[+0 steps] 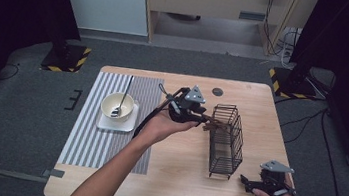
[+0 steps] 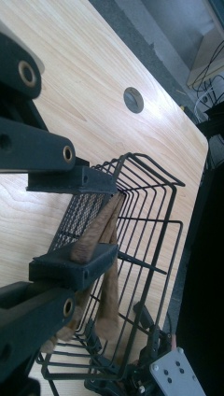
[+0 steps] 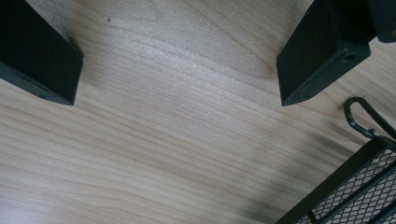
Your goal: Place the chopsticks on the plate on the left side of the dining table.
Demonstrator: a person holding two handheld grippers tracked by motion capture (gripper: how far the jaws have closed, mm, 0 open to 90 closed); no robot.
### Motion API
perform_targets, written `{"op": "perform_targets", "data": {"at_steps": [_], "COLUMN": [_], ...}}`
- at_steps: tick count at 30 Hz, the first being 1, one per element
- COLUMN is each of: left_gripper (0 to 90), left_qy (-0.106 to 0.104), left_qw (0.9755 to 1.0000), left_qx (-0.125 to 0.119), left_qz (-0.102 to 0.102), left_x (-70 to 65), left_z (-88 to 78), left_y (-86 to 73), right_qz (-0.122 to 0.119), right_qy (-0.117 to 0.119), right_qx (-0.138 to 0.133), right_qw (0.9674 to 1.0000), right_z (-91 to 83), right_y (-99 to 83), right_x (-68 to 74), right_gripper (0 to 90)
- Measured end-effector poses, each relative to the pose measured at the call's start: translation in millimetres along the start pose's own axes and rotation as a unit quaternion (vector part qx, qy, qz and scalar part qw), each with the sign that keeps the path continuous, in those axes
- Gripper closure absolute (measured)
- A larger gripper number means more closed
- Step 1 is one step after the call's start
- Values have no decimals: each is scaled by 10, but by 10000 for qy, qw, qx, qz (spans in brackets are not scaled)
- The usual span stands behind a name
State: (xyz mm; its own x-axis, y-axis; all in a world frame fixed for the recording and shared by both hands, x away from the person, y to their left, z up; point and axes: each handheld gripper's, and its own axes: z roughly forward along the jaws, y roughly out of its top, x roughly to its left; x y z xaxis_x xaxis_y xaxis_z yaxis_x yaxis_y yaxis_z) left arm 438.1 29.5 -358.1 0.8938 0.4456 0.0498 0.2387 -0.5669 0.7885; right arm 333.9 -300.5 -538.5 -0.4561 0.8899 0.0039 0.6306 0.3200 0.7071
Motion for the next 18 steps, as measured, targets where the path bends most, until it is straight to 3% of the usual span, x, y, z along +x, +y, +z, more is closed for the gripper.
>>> {"op": "perform_targets", "data": {"at_steps": [12, 18], "left_gripper": [758, 815], "left_qy": [23, 287], "left_qw": [9999, 9993], "left_qx": [105, 123], "left_qz": [74, 201], "left_x": [-50, -77], "left_z": [41, 41], "left_y": [11, 26], "right_qz": [-1, -1], "right_qy": [1, 0], "right_qx": [1, 1], "right_qw": [10000, 10000], "right_z": [0, 0], "right_y": [0, 0], "right_x": [0, 0], "right_gripper": [2, 2]}}
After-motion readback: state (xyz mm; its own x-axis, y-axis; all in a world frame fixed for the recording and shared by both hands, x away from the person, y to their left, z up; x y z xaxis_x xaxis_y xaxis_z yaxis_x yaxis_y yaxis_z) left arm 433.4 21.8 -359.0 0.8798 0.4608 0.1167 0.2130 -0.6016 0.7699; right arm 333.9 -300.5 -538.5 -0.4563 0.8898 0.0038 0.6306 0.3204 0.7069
